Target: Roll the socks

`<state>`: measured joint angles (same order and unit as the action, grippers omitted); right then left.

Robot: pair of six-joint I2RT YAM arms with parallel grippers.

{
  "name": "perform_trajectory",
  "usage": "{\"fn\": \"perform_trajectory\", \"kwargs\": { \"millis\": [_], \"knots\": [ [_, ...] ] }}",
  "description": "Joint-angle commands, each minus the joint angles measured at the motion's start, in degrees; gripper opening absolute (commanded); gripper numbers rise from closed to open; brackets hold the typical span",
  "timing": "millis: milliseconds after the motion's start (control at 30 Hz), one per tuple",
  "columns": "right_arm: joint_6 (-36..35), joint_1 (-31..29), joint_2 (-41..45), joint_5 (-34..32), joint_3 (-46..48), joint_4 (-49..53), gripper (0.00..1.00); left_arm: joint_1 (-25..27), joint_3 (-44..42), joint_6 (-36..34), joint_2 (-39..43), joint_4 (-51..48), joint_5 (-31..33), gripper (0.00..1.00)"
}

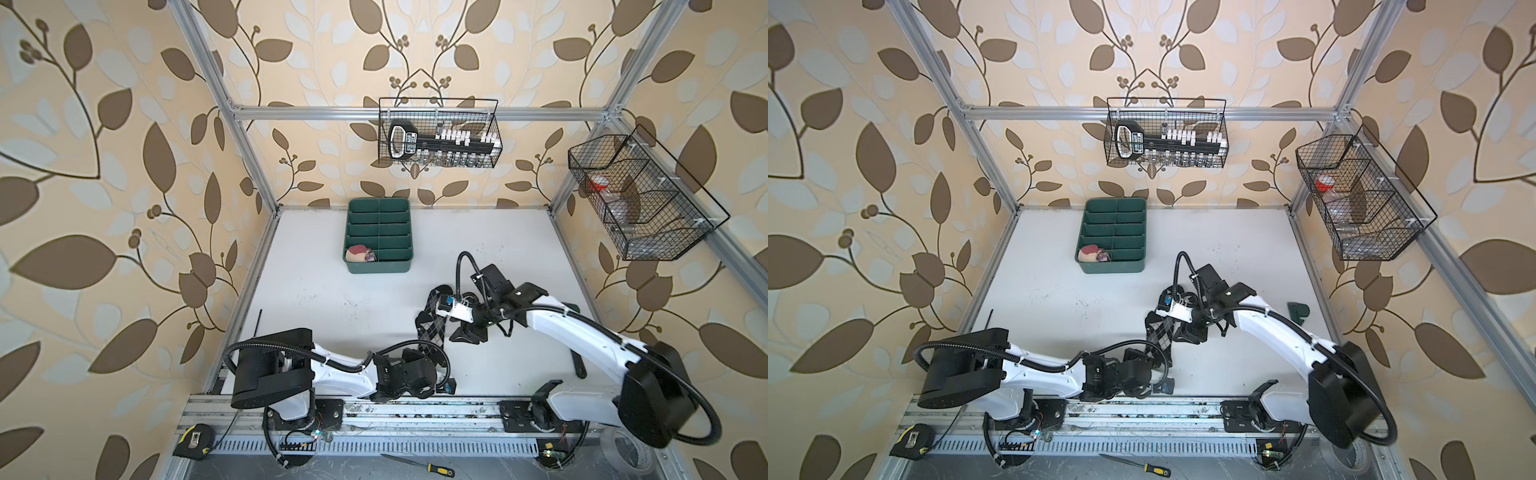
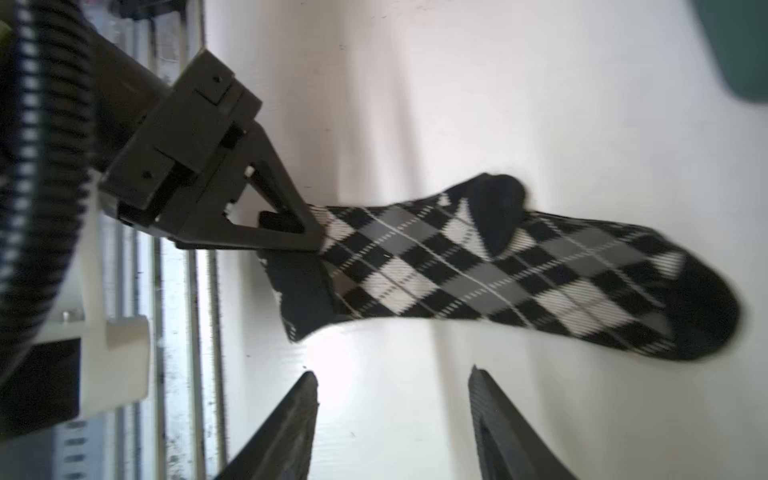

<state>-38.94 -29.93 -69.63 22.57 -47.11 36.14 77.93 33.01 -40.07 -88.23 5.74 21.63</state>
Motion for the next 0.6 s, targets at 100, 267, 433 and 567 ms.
{"fn": "perform_trajectory", "kwargs": {
  "millis": [100,267,433,567],
  "knots": [
    [3.0,1.8,18.1,-23.6,7.8,-17.5,0.59,-2.0,4.9,10.4,-1.4,-9.6,-13.3,0.10],
    [-0.7,1.7,30.7,-28.7,10.9,-19.4,0.64,-6.0,8.2,16.1,-2.2,-13.1,-22.4,0.10],
    [-2.2,1.7,38.4,-29.0,11.7,-15.6,0.65,-10.8,9.9,19.3,-3.1,-16.3,-30.9,0.11],
    [-10.4,1.4,43.1,-27.5,12.7,-11.0,0.62,-16.1,11.4,23.7,-4.4,-16.6,-39.8,0.12]
  ]
}}
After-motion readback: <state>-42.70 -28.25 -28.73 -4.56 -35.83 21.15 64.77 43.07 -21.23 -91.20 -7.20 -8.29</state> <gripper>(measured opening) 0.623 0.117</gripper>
